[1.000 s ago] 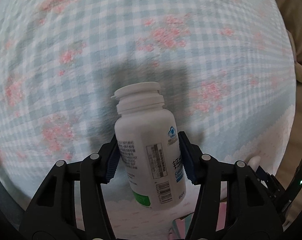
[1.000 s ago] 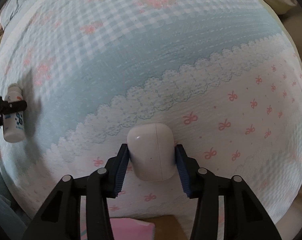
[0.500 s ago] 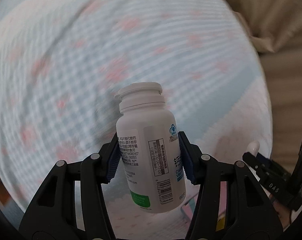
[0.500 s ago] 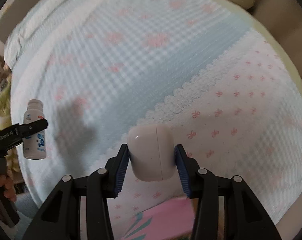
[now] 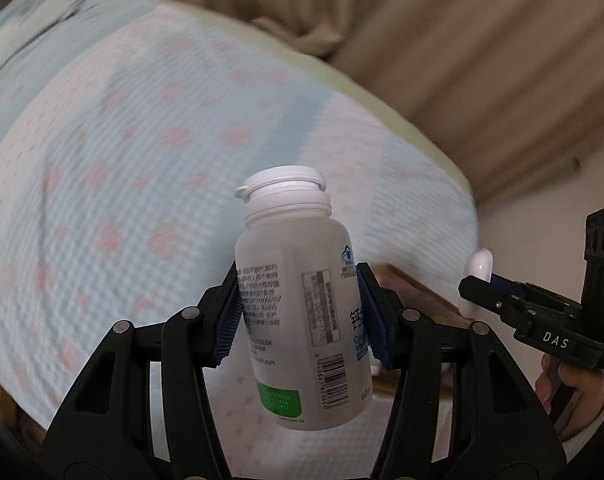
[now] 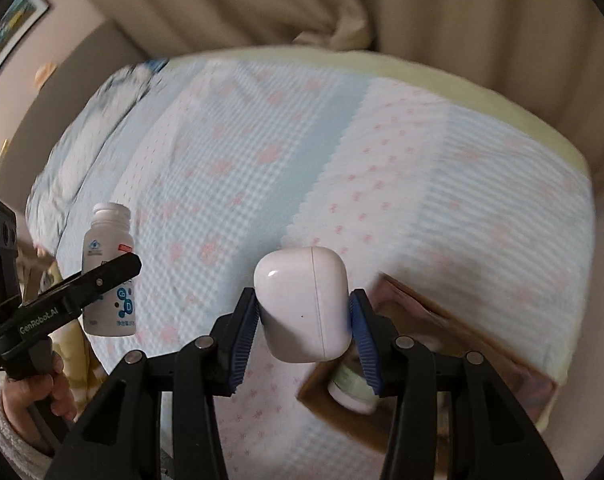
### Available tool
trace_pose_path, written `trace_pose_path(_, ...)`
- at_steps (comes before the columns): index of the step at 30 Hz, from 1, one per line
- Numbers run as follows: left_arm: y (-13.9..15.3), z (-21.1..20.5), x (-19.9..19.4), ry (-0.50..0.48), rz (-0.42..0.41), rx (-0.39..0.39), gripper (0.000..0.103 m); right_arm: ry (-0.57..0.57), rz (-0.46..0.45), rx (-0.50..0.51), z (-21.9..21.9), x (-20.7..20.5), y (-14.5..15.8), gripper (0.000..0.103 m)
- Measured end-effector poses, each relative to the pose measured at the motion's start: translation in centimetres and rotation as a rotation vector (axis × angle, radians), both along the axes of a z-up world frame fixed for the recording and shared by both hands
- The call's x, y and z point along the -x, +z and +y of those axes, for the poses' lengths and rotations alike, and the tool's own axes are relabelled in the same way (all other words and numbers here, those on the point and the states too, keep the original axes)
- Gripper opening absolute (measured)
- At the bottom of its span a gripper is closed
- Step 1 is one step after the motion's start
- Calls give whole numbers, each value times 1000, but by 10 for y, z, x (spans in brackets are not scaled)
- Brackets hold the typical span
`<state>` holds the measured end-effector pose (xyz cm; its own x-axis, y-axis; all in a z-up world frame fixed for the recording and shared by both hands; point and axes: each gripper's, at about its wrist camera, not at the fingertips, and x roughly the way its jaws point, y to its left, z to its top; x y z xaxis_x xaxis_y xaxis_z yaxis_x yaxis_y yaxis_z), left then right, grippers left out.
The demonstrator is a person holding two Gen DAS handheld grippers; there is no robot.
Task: Organize rigid objects
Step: 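Carry the pill bottle and earbud case over the cardboard box with both grippers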
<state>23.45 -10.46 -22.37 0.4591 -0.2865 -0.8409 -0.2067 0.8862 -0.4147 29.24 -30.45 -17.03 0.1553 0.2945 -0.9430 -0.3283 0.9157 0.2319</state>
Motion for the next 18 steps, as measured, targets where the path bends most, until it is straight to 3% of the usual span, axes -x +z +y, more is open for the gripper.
trace_pose_path(5, 21, -56, -7, -127, -28, 22, 48, -146, -39, 15, -60, 32, 30, 43)
trace_pose_path(9, 26, -105, -10, -214, -28, 42, 48, -256, -40, 26, -107, 54, 37, 43)
trace_pose_path(18, -21, -198, -11, -330, 62, 74, 48, -466, 33, 20, -199, 98, 9, 43)
